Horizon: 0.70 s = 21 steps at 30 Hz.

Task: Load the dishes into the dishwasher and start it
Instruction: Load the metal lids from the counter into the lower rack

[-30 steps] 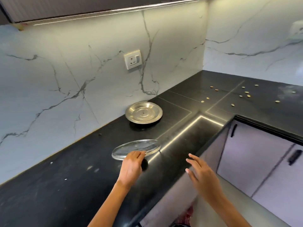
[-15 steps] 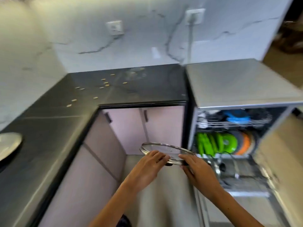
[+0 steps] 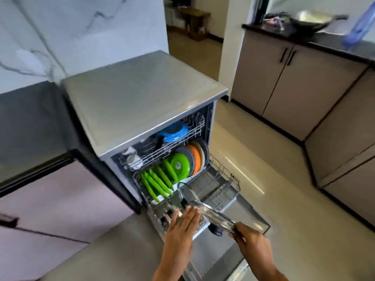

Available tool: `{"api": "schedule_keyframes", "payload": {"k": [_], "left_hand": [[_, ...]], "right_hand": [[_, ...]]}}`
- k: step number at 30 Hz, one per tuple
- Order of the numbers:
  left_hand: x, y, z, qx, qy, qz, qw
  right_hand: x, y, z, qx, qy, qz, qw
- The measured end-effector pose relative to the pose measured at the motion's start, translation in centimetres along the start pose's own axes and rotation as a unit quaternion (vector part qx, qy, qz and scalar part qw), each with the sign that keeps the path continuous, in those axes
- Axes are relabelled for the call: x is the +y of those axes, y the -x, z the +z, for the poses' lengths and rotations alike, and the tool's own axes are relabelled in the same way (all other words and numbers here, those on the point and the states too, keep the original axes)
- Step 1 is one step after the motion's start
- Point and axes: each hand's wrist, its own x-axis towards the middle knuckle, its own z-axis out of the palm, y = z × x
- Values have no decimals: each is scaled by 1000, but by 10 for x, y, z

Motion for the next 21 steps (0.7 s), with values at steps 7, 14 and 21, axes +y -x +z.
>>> {"api": "schedule_keyframes", "payload": {"k": [7, 14, 21], "left_hand": [[-84, -67, 162, -106, -33, -25, 993], [-127, -118, 238, -202, -61, 46, 976], [-146, -102, 253, -207, -39, 52, 976]], "right_hand": [[48, -118, 63, 64, -49, 41, 996], [70, -222, 129, -2, -151, 65, 986], [69, -258, 177, -92, -105, 92, 986]]}}
